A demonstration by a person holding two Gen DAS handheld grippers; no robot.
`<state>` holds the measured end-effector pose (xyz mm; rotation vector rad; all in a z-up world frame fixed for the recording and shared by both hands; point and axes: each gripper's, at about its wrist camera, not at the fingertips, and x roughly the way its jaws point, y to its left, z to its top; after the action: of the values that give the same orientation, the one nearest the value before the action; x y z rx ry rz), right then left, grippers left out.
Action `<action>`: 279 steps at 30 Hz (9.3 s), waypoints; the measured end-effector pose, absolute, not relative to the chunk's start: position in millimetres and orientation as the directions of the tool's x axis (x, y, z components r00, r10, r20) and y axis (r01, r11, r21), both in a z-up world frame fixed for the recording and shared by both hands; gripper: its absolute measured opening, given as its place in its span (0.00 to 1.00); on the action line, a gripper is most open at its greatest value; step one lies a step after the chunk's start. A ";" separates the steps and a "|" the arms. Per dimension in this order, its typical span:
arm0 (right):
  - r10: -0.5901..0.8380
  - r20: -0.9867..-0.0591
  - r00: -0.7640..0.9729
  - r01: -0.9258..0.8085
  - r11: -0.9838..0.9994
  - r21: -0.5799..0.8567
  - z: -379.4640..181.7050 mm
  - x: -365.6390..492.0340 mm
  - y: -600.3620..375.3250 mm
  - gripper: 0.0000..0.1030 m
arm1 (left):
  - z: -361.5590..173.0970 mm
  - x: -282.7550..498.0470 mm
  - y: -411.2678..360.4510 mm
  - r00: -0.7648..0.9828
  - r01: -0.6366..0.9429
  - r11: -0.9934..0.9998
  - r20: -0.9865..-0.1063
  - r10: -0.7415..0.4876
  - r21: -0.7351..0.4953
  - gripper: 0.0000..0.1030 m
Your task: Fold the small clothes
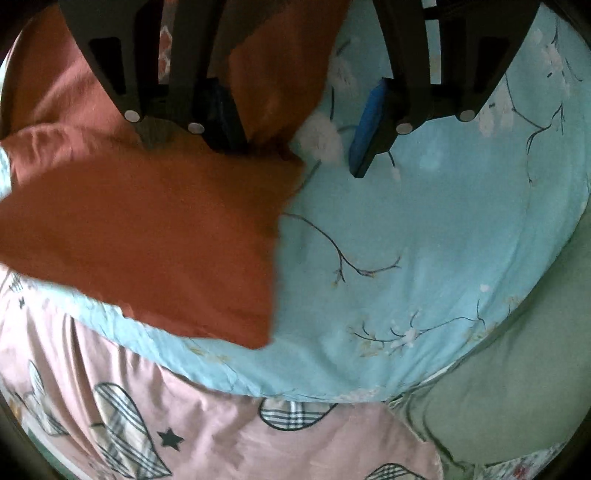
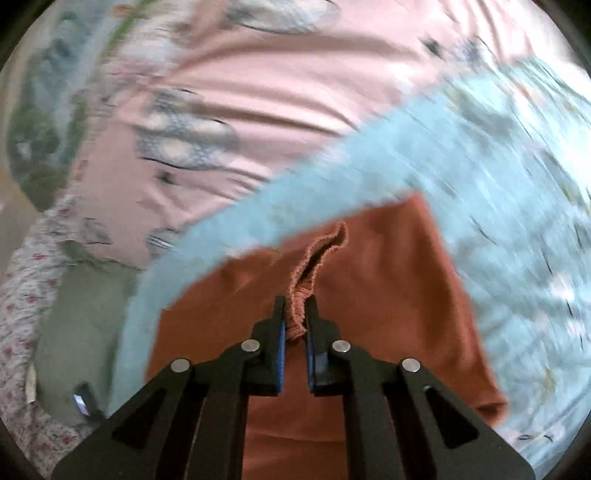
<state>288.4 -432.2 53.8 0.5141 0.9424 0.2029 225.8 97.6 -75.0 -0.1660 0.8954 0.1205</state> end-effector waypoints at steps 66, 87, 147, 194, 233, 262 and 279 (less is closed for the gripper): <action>0.591 -0.730 0.343 -0.091 0.794 0.601 23.3 -25.0 -500.5 0.08 | -103.0 -45.0 111.9 0.433 0.156 0.935 -0.829 -0.355 -0.320 0.51; 0.708 -0.645 0.288 -0.158 0.699 0.697 3.9 -37.5 -492.8 0.28 | -99.4 -44.3 126.1 0.412 0.211 0.879 -0.777 -0.476 -0.427 0.43; 0.397 -0.686 0.610 -0.092 0.895 0.436 61.7 288.1 -480.5 0.40 | -54.6 312.4 85.9 0.638 0.063 0.919 -0.692 -0.337 -0.390 0.35; 0.495 -0.716 0.492 -0.095 0.848 0.521 35.0 183.2 -422.2 0.43 | -79.9 150.6 63.7 0.595 -0.030 0.857 -0.698 -0.399 -0.515 0.70; 0.750 -0.633 0.193 -0.134 0.659 0.740 7.3 341.8 -367.9 0.72 | -57.6 203.1 -164.5 0.657 0.389 0.921 -0.696 -0.291 -0.019 0.09; 0.579 -0.718 0.387 -0.230 0.814 0.533 41.0 353.7 -502.1 0.16 | -31.2 192.6 -281.0 0.491 0.632 0.762 -0.686 -0.538 -0.145 0.08; 0.463 -0.752 0.469 -0.132 0.879 0.459 62.1 298.9 -527.7 0.78 | -17.9 171.8 -164.0 0.516 0.508 0.817 -0.662 -0.543 -0.274 0.72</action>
<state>298.9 -527.7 62.1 0.3618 1.0226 0.3746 171.8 -164.0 -17.9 -0.0474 0.8117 -0.6313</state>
